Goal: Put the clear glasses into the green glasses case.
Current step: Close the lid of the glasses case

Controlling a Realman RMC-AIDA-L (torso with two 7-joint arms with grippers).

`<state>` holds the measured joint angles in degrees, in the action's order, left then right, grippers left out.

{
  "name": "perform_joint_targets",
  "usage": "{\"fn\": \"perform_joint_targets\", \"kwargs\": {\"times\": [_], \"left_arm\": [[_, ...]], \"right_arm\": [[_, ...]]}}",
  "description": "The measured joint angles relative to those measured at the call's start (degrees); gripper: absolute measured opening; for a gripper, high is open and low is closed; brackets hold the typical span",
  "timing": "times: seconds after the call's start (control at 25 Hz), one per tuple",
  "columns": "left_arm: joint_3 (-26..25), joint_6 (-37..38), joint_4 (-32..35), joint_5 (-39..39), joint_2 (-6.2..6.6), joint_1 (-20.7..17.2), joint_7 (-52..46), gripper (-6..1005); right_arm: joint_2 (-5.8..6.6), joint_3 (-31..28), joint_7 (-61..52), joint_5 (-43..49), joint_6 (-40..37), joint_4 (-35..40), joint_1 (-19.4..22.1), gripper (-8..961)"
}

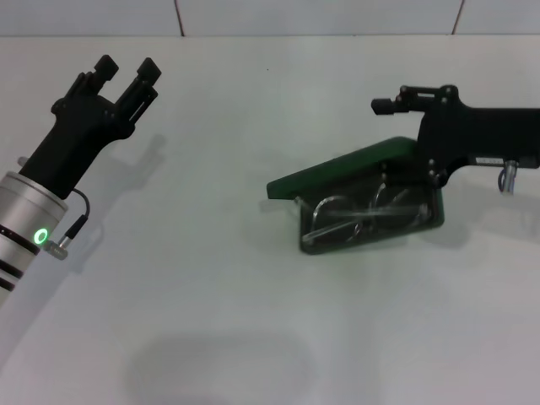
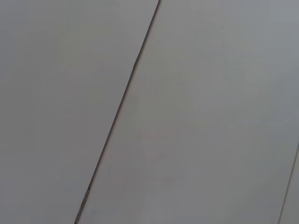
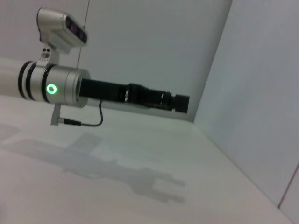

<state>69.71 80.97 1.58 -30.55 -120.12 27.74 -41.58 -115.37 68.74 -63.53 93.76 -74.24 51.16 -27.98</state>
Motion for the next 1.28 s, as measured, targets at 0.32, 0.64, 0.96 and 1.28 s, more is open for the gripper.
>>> {"fn": "perform_joint_targets", "kwargs": {"times": [0.32,0.64,0.96,1.28], "left_arm": [[-0.01,-0.36,0.45,-0.64,0.04,-0.43,-0.07,759],[-0.01,-0.44,0.45,-0.64,0.12,-0.62,-0.08,759],[-0.01,-1.13,0.44,-0.61,0.22,0.18,-0.08,759],[-0.01,-2.31,0.62,-0.56,0.24,0.93,-0.08,759]], "right_arm": [[0.07,-0.71,0.19,2.29,2.4,-0.37,1.46,725],[0.39,-1.43,-0.76,3.23,1.93,-5.11,-0.17,722],[2.37,-2.02,-20.16,17.43,0.86,-1.35,-4.37,744],[0.76,-1.77,-31.38,32.28,-3.47,5.14,-7.91,782]]}}
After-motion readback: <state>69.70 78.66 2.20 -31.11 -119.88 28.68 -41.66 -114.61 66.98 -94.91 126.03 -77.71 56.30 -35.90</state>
